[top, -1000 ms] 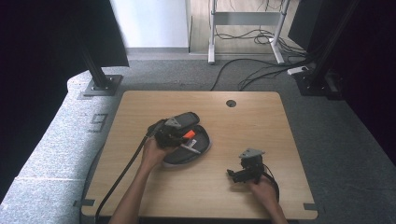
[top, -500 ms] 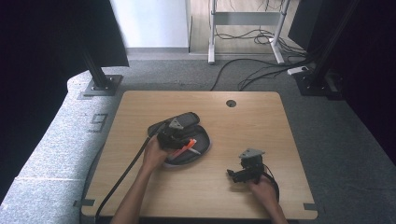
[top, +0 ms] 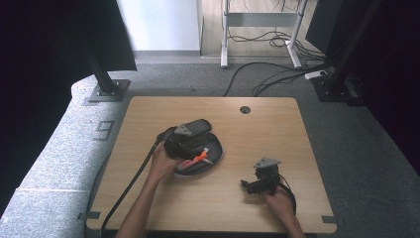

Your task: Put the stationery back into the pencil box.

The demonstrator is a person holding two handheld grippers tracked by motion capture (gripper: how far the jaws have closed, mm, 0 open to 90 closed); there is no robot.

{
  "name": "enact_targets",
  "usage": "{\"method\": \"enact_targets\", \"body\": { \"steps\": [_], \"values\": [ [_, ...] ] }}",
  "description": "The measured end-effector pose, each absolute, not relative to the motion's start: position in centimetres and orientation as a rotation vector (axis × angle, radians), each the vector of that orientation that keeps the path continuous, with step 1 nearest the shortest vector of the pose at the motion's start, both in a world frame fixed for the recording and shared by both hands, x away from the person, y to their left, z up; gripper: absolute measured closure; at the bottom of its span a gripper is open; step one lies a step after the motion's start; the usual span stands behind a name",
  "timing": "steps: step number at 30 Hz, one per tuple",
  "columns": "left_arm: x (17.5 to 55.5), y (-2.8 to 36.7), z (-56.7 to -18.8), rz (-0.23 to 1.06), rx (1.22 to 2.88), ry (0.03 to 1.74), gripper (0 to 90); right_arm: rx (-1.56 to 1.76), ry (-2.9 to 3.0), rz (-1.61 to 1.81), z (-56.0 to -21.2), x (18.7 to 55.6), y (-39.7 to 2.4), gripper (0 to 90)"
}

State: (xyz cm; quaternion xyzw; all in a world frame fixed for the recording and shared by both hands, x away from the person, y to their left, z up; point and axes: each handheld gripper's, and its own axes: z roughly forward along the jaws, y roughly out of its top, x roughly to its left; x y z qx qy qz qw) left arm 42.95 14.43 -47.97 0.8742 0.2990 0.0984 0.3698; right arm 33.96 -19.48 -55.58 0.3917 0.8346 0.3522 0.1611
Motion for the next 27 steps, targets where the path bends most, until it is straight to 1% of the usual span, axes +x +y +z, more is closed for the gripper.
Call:
{"method": "enact_targets", "body": {
  "steps": [3, 6, 9, 17, 27],
  "values": [
    [42.8, 14.8, -47.6, 0.214, 2.216, 0.764, 14.6, 1.120, 2.384, 1.005, -55.6, 34.0, -19.5, 0.0],
    [42.6, 15.0, -47.3, 0.207, 2.207, 0.744, 13.5, 1.120, 2.384, 1.005, -55.6, 33.9, -19.5, 0.0],
    [42.3, 15.2, -47.2, 0.218, 2.205, 0.731, 9.3, 1.120, 2.384, 1.006, -55.6, 34.0, -19.5, 0.0],
    [41.5, 15.5, -47.1, 0.274, 2.246, 0.712, 3.2, 1.119, 2.384, 1.005, -55.6, 34.0, -19.5, 0.0],
    [40.4, 17.1, -46.3, 0.282, 2.216, 0.730, 1.5, 1.121, 2.383, 1.005, -55.6, 34.0, -19.5, 0.0]
  ]
}}
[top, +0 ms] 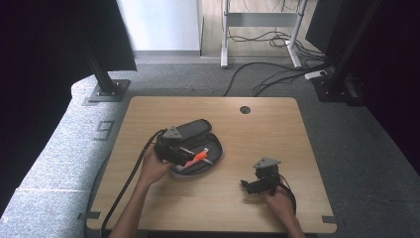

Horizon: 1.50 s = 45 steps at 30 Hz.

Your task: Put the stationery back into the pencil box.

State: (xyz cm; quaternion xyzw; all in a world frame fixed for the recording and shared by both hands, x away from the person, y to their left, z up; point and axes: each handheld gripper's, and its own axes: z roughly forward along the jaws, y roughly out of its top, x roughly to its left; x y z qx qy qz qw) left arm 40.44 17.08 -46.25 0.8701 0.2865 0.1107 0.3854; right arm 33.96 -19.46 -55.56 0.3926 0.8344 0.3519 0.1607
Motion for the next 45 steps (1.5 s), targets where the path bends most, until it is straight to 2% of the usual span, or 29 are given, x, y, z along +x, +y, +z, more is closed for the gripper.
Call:
{"method": "enact_targets", "body": {
  "steps": [25, 45],
  "values": [
    [36.6, 21.9, -45.0, 0.349, 2.198, 0.766, 0.0, 1.120, 2.384, 1.005, -55.6, 34.0, -19.5, 0.0],
    [33.6, 26.2, -47.2, 0.365, 2.132, 0.827, 0.0, 1.121, 2.384, 1.005, -55.6, 34.0, -19.5, 0.0]
  ]
}}
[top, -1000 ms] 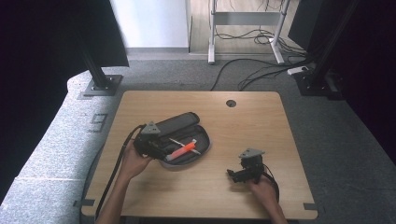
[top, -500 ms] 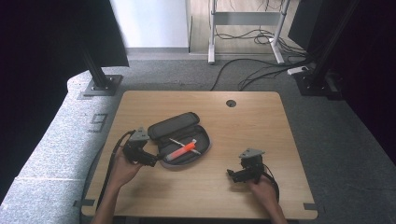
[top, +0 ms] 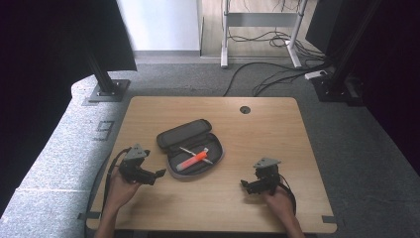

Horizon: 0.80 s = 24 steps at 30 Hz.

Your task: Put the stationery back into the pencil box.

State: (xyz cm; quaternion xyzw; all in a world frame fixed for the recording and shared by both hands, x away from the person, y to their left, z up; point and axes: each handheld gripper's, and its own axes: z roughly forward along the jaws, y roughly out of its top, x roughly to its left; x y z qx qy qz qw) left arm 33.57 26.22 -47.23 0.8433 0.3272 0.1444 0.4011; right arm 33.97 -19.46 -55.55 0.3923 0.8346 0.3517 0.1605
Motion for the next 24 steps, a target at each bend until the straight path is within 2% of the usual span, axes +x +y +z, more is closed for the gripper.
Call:
{"method": "enact_targets", "body": {
  "steps": [24],
  "values": [
    [32.8, 25.8, -52.5, 0.298, 2.209, 0.850, 0.0, 1.120, 2.384, 1.004, -55.6, 34.0, -19.5, 0.0]
  ]
}}
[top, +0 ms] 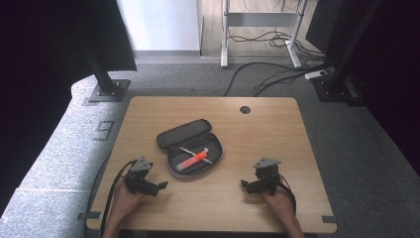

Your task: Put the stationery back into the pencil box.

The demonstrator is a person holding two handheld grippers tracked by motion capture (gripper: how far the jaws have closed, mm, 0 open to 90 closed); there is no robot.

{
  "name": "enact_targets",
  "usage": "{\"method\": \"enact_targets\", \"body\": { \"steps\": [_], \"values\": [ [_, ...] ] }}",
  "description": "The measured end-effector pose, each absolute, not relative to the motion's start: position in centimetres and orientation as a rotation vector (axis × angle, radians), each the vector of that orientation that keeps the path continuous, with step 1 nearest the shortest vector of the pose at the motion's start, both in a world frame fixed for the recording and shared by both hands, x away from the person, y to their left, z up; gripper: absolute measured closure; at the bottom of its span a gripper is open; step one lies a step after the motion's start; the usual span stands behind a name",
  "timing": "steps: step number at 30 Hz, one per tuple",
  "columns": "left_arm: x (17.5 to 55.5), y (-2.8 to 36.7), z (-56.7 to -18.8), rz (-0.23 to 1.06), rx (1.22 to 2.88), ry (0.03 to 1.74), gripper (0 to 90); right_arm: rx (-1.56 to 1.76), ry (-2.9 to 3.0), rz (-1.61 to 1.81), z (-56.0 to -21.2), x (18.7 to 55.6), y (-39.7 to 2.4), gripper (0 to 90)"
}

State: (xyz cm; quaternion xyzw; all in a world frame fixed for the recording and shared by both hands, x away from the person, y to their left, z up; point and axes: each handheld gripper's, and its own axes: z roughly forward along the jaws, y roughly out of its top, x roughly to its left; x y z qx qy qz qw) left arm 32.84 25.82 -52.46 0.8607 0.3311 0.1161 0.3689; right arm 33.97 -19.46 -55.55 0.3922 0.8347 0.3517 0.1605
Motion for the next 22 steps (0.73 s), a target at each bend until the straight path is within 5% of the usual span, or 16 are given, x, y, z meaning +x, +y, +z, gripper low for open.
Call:
{"method": "enact_targets", "body": {
  "steps": [22],
  "values": [
    [32.4, 25.2, -54.8, 0.314, 2.287, 0.872, 0.0, 1.120, 2.384, 1.005, -55.6, 33.9, -19.5, 0.0]
  ]
}}
